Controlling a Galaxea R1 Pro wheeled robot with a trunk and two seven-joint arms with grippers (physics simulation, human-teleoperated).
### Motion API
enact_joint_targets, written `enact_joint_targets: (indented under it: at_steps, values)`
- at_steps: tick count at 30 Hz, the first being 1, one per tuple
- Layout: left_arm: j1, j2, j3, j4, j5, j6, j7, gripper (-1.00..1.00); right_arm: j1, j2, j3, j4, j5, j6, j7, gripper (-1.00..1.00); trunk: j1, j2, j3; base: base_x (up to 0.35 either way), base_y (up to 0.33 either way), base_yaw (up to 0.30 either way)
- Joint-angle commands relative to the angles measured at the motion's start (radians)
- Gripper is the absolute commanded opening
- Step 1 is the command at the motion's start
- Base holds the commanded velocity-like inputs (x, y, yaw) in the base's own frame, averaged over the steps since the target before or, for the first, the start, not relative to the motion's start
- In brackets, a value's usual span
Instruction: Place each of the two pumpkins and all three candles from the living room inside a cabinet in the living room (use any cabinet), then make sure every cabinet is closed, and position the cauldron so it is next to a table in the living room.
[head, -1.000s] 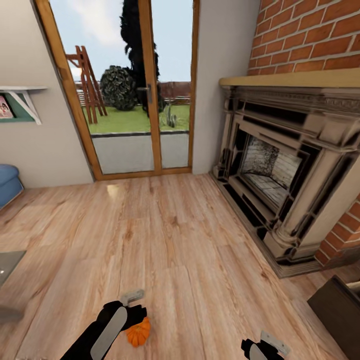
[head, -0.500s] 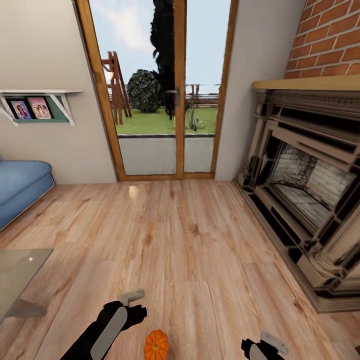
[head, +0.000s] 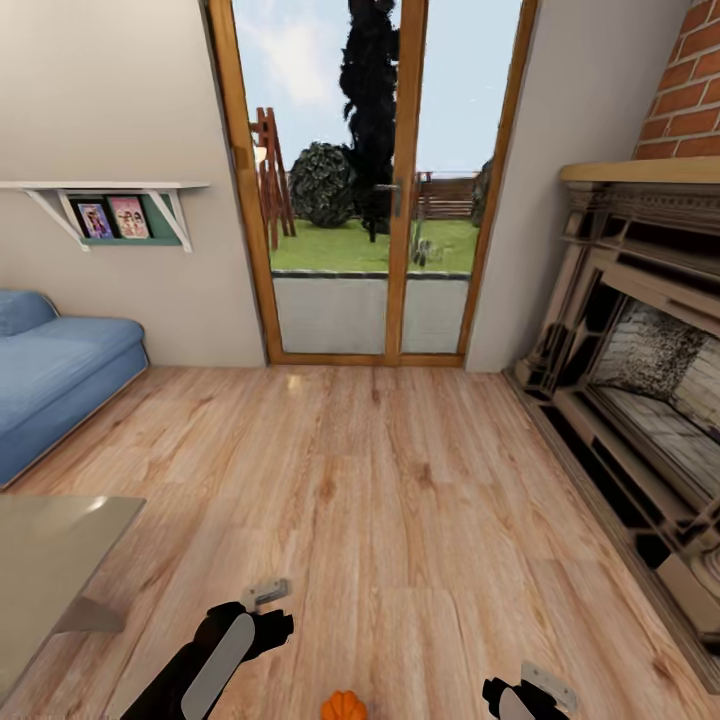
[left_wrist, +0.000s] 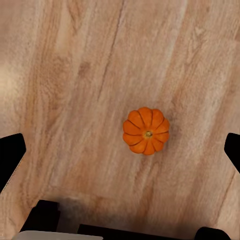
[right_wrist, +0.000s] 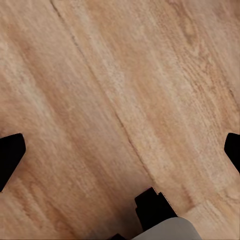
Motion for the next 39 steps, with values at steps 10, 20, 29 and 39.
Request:
enact_joint_targets:
  at_steps: [10,20,29,39]
  values:
    - [-0.001,0.001,-0.005,-0.001,0.010,0.000,0.010,1.00,0.000,-0.001,0.008,-0.003,-0.005,0.006,-0.008,1.00,0.000,-0.001,-0.001,-0.019,0.098,0.128]
    - [-0.001,0.001,-0.006,-0.001,0.010,0.000,0.010,1.00,0.000,-0.002,0.008,-0.003,-0.005,0.006,-0.008,1.00,0.000,-0.001,-0.001,-0.045,0.136,0.002]
    - [-0.001,0.001,-0.006,-0.001,0.009,-0.005,0.010,1.00,0.000,-0.001,0.008,-0.003,-0.005,0.006,-0.008,1.00,0.000,-0.001,-0.001,0.017,0.132,0.000]
    - [-0.001,0.001,-0.008,-0.001,0.009,-0.022,0.007,1.00,0.000,-0.001,0.008,-0.003,-0.005,0.006,-0.008,1.00,0.000,-0.001,-0.001,0.075,0.151,0.000]
